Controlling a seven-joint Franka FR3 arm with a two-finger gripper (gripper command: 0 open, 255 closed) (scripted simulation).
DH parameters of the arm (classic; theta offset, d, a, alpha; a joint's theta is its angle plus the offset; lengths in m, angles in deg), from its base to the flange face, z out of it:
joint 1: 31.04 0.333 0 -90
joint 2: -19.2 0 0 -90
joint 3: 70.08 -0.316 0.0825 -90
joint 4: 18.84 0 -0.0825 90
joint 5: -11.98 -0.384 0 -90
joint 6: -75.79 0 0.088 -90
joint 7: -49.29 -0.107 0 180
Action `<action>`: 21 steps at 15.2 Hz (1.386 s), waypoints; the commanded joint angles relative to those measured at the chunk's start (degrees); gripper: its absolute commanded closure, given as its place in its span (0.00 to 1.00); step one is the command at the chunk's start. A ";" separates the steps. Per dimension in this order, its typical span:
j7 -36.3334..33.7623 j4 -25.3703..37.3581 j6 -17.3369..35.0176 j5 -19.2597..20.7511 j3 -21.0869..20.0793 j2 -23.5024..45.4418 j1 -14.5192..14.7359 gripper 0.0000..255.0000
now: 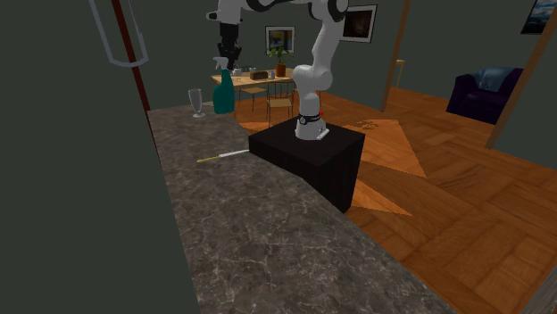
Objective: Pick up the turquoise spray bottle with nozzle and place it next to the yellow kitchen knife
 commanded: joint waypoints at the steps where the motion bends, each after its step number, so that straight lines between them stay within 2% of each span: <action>1: 2.83 0.57 0.21 0.70 2.14 0.46 -0.91 1.00; 12: 18.81 8.37 1.79 2.03 14.41 8.29 -5.08 1.00; 17: 26.71 14.50 2.16 0.27 20.04 14.41 -6.54 1.00; 21: 33.54 20.67 1.96 -2.77 24.48 20.64 -7.89 1.00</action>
